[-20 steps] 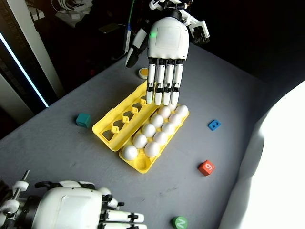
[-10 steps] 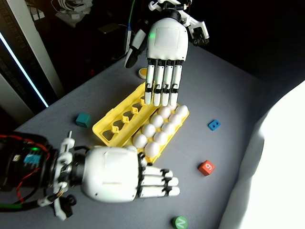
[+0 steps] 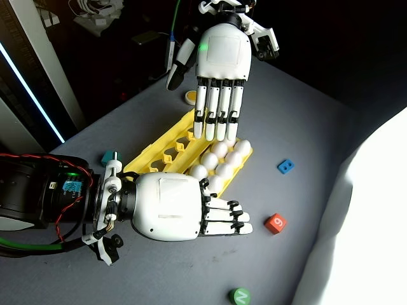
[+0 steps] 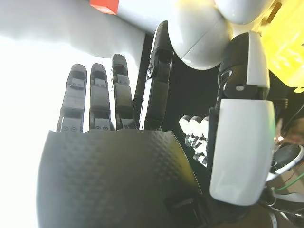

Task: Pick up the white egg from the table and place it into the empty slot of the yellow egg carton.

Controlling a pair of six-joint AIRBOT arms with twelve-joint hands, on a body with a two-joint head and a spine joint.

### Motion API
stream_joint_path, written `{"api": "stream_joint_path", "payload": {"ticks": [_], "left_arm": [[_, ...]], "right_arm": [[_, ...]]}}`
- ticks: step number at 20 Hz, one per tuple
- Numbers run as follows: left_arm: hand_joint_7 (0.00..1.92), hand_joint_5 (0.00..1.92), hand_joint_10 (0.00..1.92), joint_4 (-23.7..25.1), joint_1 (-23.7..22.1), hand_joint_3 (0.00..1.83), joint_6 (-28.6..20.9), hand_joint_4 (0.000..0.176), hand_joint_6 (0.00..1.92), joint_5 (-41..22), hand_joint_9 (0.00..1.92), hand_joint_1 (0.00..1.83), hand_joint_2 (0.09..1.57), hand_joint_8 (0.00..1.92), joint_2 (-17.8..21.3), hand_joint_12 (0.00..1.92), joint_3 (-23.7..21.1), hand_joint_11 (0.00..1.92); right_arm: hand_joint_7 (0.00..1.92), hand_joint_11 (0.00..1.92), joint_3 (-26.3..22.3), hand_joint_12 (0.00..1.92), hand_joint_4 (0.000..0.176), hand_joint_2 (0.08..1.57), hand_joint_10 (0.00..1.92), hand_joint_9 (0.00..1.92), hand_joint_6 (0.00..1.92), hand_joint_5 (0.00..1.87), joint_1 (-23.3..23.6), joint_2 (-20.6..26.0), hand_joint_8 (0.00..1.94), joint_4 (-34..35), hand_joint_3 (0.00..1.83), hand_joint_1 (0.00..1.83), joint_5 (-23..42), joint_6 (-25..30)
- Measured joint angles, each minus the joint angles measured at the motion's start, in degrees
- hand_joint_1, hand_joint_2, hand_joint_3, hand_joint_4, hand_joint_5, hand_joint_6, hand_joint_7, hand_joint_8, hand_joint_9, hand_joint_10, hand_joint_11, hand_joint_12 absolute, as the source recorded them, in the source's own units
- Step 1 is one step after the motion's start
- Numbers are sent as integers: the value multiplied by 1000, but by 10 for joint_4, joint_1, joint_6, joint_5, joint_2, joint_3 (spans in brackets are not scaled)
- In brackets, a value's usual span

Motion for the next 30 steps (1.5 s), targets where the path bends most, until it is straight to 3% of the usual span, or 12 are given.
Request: {"api": "stream_joint_path", "payload": {"ticks": [1, 2, 11, 16, 18, 20, 21, 26, 27, 28, 29, 30], "left_arm": [[39, 99, 0, 0, 0, 0, 0, 0, 8, 0, 1, 0, 1085, 3, 0, 0, 0, 0], [40, 99, 4, 0, 0, 0, 0, 0, 7, 0, 8, 0, 1095, 3, 0, 0, 0, 0], [57, 102, 9, 0, 0, 0, 0, 0, 5, 0, 25, 0, 1094, 9, 0, 0, 0, 0], [34, 90, 4, 0, 0, 0, 0, 0, 4, 0, 9, 0, 1084, 5, 0, 0, 0, 0], [60, 115, 12, 0, 0, 0, 0, 0, 14, 0, 28, 0, 1087, 16, 0, 0, 0, 0], [40, 95, 5, 0, 1, 0, 0, 0, 4, 0, 14, 0, 1086, 6, 0, 0, 0, 0], [25, 78, 0, 0, 1, 0, 0, 0, 0, 0, 2, 0, 1087, 0, 0, 0, 0, 0], [44, 95, 6, -1, 4, 1, 0, 0, 10, 0, 15, 0, 1097, 11, 0, 0, -2, 0], [98, 138, 28, -2, 7, 8, 0, 0, 27, 2, 69, 0, 1112, 31, 0, 6, -2, 12], [242, 384, 919, -2, 13, 5, 0, 0, 364, 3, 116, 7, 1175, 870, 0, 952, -2, 0], [271, 313, 1710, 0, 17, 2, 0, 0, 1410, 3, 118, 37, 1186, 1679, 0, 1727, -1, 0], [271, 313, 1710, -1, 21, 2, 0, 0, 1410, 3, 118, 37, 1186, 1679, 0, 1727, -1, 0]], "right_arm": [[208, 0, 3, 0, 176, 1072, 0, 32, 866, 1046, 0, 0, 3, 0, 4, 1030, 0, 0], [325, 0, 6, 0, 107, 982, 0, 3, 154, 878, -1, -1, 3, 4, 0, 781, -2, 0], [312, 0, 10, 0, 94, 846, 10, 31, 14, 813, -9, -1, 8, 10, 0, 764, -19, 0], [285, 0, 11, 0, 146, 865, 7, 28, 3, 788, -9, 8, 0, 10, 0, 624, -19, 0], [300, 0, 10, 0, 129, 872, 7, 31, 3, 790, -8, 23, 6, 16, 0, 637, -19, 1], [284, 0, 8, 0, 135, 865, 7, 35, 1, 786, -4, 48, 0, 17, 0, 635, -20, 1], [305, 0, 2, 0, 106, 854, 10, 45, 8, 804, -4, 64, 8, 18, 0, 683, -18, 1], [223, 17, -104, 8, 120, 934, 7, 41, 0, 748, -18, 191, 0, 21, 16, 460, -24, -5], [237, 3, -128, 437, 104, 964, 8, 119, 0, 693, -30, 213, 7, 18, 0, 357, -26, -8], [691, 174, -154, 1266, 0, 951, 208, 634, 40, 795, -41, 236, 131, 6, 0, 237, -35, -9], [634, 315, -174, 1583, 0, 971, 1033, 594, 823, 576, -47, 253, 1009, -5, 1, 160, -37, -11], [634, 315, -191, 1583, 0, 971, 1033, 594, 823, 576, -48, 267, 1009, -10, 1, 160, -35, -17]]}}
